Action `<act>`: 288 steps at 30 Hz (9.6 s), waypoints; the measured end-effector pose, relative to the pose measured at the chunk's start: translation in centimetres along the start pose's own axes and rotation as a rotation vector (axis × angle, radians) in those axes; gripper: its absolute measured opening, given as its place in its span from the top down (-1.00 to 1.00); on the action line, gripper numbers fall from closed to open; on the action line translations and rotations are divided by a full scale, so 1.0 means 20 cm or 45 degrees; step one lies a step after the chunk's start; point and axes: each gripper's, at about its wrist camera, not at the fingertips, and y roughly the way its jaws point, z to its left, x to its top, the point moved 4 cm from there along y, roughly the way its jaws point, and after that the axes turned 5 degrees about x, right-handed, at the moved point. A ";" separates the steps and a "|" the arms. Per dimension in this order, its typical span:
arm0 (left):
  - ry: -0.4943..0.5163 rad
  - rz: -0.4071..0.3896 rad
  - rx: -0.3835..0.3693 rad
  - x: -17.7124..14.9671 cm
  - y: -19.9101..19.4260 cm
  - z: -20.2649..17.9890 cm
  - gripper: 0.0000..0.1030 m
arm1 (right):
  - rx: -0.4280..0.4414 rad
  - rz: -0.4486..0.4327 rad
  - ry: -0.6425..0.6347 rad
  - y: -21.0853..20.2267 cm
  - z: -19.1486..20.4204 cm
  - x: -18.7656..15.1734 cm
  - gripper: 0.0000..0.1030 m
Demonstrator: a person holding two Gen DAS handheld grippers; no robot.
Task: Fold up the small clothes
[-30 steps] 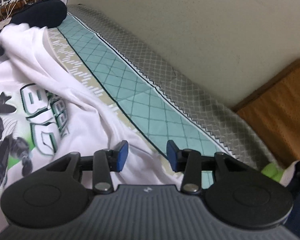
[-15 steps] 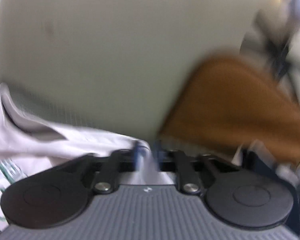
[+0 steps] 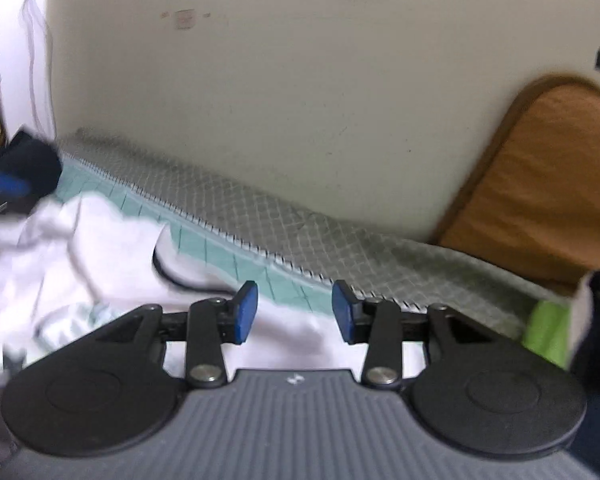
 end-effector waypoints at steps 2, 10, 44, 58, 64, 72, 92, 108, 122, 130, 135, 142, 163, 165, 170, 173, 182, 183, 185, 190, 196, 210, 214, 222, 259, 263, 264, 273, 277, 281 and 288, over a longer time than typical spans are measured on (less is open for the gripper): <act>0.011 -0.017 0.003 -0.02 -0.07 0.00 0.18 | 0.035 0.042 0.116 0.09 -0.06 0.05 0.15; 0.013 -0.029 -0.086 -0.15 -0.12 -0.12 0.07 | -0.033 0.134 -0.104 0.08 0.11 -0.18 -0.06; 0.016 0.012 -0.156 -0.28 0.04 -0.25 -0.47 | -0.167 0.015 0.014 -0.09 -0.02 0.03 0.02; -0.317 -0.178 0.149 -0.32 -0.64 0.53 -0.49 | 0.367 0.021 -0.188 -0.63 0.84 -0.26 0.02; -0.455 -0.208 0.288 -0.50 -0.97 0.76 -0.49 | 0.527 -0.005 -0.321 -0.62 1.13 -0.22 0.01; -0.476 -0.249 0.397 -0.71 -1.30 0.88 -0.51 | 0.735 -0.016 -0.504 -0.62 1.57 -0.20 -0.01; -0.684 -0.306 0.468 -0.95 -1.46 1.15 -0.50 | 0.920 0.080 -0.494 -0.36 2.12 0.02 0.80; -0.492 -0.283 0.123 -0.53 -1.03 0.80 -0.51 | 0.453 -0.337 0.414 -0.87 0.35 0.26 0.70; -0.244 0.131 -0.307 -0.10 -0.05 0.02 -0.60 | 0.006 -0.173 0.417 -1.00 -0.06 -0.22 -0.21; -0.171 0.173 -0.241 -0.15 0.11 -0.10 0.82 | 0.055 0.015 0.217 -0.50 0.14 -0.13 -0.12; -0.250 0.046 -0.037 -0.08 0.07 0.12 0.84 | 0.002 0.031 0.229 -0.45 0.13 -0.14 0.93; -0.294 0.109 -0.096 -0.15 0.16 0.17 0.83 | -0.257 -0.436 0.518 -1.08 -0.15 -0.12 0.93; -0.226 0.052 -0.030 -0.19 0.18 0.13 0.68 | -0.251 -0.056 0.128 -0.95 0.00 -0.40 0.00; -0.229 0.052 -0.036 -0.19 0.18 0.13 0.68 | -0.278 0.070 -0.017 -0.87 0.01 -0.41 0.00; -0.238 0.052 -0.048 -0.19 0.18 0.14 0.68 | -0.250 0.212 -0.161 -0.77 -0.03 -0.43 0.55; -0.250 0.054 -0.058 -0.19 0.18 0.15 0.68 | -0.139 0.197 0.007 -0.86 -0.05 -0.33 0.92; -0.239 0.048 -0.040 -0.19 0.18 0.14 0.67 | -0.255 -0.056 0.296 -1.19 -0.21 -0.06 0.32; -0.234 0.047 -0.037 -0.19 0.18 0.13 0.65 | -0.329 -0.044 0.274 -1.18 -0.23 -0.09 0.25; -0.230 0.046 -0.031 -0.19 0.18 0.13 0.63 | -0.345 -0.041 0.370 -1.21 -0.30 -0.17 0.25; -0.269 0.046 -0.040 -0.18 0.15 0.17 0.47 | -0.360 -0.177 0.556 -1.48 -0.33 -0.42 0.13; -0.384 -0.111 -0.121 -0.12 -0.02 0.25 0.47 | -0.437 -0.205 0.769 -1.72 -0.34 -0.79 -0.10; -0.250 -0.110 -0.200 -0.14 -0.01 0.09 0.47 | -0.257 -0.358 1.047 -1.72 -0.39 -0.78 0.90; -0.293 -0.117 -0.218 -0.14 -0.04 0.13 0.47 | -0.002 -0.480 0.982 -1.85 -0.29 -0.35 0.90; -0.418 -0.150 -0.279 -0.12 -0.09 0.23 0.34 | 0.272 -0.265 0.575 -1.31 0.24 0.35 0.87; -0.116 -0.046 -0.275 0.01 0.11 -0.30 0.86 | -0.214 -0.287 0.439 -0.83 -0.15 -0.10 0.88; -0.156 0.028 -0.291 -0.07 0.21 -0.28 0.75 | -0.277 -0.104 0.479 -0.71 -0.19 -0.21 0.70; -0.140 0.021 -0.291 -0.07 0.20 -0.27 0.73 | -0.278 -0.133 0.496 -0.76 -0.19 -0.22 0.49; -0.173 -0.040 -0.315 -0.01 0.05 -0.22 0.24 | 0.058 -0.183 0.709 -1.42 -0.02 -0.55 0.21; -0.186 -0.087 -0.374 0.03 -0.13 -0.19 0.20 | 0.195 -0.173 0.770 -1.72 0.13 -0.81 0.20; -0.096 -0.137 -0.396 -0.05 -0.39 -0.17 0.08 | 0.220 -0.162 0.811 -1.89 0.26 -1.00 0.20; -0.040 -0.110 -0.308 -0.43 -0.85 0.07 -0.10 | 0.257 -0.184 0.848 -2.10 0.42 -1.24 0.20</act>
